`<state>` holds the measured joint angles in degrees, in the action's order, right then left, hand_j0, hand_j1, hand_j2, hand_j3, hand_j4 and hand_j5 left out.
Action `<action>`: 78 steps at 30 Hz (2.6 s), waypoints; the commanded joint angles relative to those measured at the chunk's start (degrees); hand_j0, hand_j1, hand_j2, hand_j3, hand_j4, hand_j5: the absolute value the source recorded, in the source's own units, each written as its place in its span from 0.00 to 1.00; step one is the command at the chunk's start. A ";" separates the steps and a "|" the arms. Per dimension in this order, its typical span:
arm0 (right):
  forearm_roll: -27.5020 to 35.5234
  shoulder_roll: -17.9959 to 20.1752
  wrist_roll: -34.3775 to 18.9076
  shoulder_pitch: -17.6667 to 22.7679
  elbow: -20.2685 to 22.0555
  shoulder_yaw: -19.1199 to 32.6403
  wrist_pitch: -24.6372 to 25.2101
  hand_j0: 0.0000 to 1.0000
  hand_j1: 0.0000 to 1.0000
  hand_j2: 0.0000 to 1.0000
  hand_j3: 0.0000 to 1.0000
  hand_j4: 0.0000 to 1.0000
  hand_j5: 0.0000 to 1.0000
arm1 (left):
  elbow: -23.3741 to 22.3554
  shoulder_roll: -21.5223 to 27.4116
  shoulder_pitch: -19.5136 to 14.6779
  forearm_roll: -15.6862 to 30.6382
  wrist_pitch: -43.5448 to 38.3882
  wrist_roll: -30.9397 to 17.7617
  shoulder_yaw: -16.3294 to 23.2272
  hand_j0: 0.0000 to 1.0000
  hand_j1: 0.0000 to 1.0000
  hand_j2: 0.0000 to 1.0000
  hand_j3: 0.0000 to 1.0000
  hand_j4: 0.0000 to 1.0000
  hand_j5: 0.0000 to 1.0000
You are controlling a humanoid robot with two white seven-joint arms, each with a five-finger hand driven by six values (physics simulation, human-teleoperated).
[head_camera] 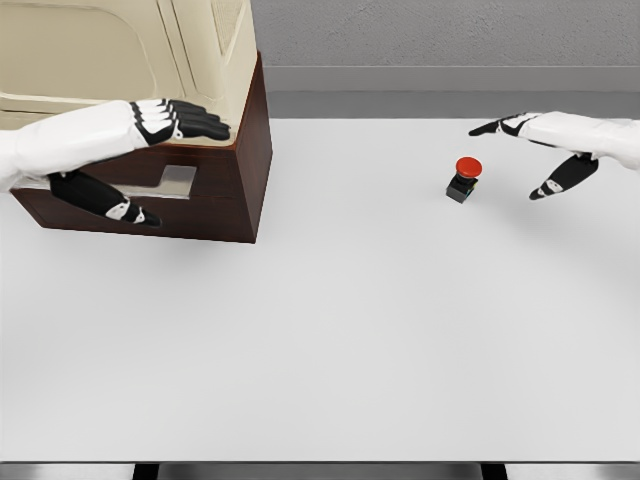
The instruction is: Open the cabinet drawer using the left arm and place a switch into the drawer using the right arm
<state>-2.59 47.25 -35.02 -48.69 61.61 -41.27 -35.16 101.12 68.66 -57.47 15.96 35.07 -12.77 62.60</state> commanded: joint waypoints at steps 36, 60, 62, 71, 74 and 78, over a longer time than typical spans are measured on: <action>-9.01 -9.81 0.02 -6.33 -9.32 -5.75 0.16 1.00 1.00 1.00 1.00 1.00 1.00 | 0.04 4.99 -5.98 15.16 -0.07 -22.23 0.07 1.00 1.00 1.00 1.00 1.00 1.00; -15.17 -15.87 0.02 -8.70 -21.10 -5.75 0.16 0.90 0.90 0.90 0.90 0.90 0.90 | -0.66 6.66 -5.10 8.74 -11.87 -22.23 -0.81 1.00 1.00 1.00 1.00 1.00 1.00; -15.17 -16.13 0.02 -8.70 -21.10 -5.75 0.16 0.84 0.84 0.84 0.84 0.84 0.84 | -0.66 6.66 -5.10 8.57 -11.87 -22.23 -0.81 1.00 1.00 1.00 1.00 1.00 1.00; -15.25 -16.66 0.02 -8.70 -21.36 -5.75 0.16 0.75 0.75 0.75 0.75 0.75 0.75 | -2.94 5.87 -2.82 8.57 -16.00 -22.23 -0.81 1.00 1.00 1.00 1.00 1.00 1.00; -15.25 -16.75 0.02 -8.70 -21.89 -5.75 0.16 0.74 0.74 0.74 0.74 0.74 0.74 | -3.91 5.34 -2.73 8.65 -15.91 -22.23 -0.99 1.00 1.00 1.00 1.00 1.00 1.00; -15.25 -16.75 0.02 -8.79 -22.50 -5.75 0.16 0.73 0.73 0.73 0.73 0.73 0.73 | -4.70 4.20 -2.56 8.83 -16.09 -22.23 -1.25 1.00 1.00 1.00 1.00 1.00 1.00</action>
<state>-18.17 30.49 -35.02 -57.48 39.48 -47.15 -35.15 96.97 73.51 -60.03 24.41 19.21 -35.02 61.53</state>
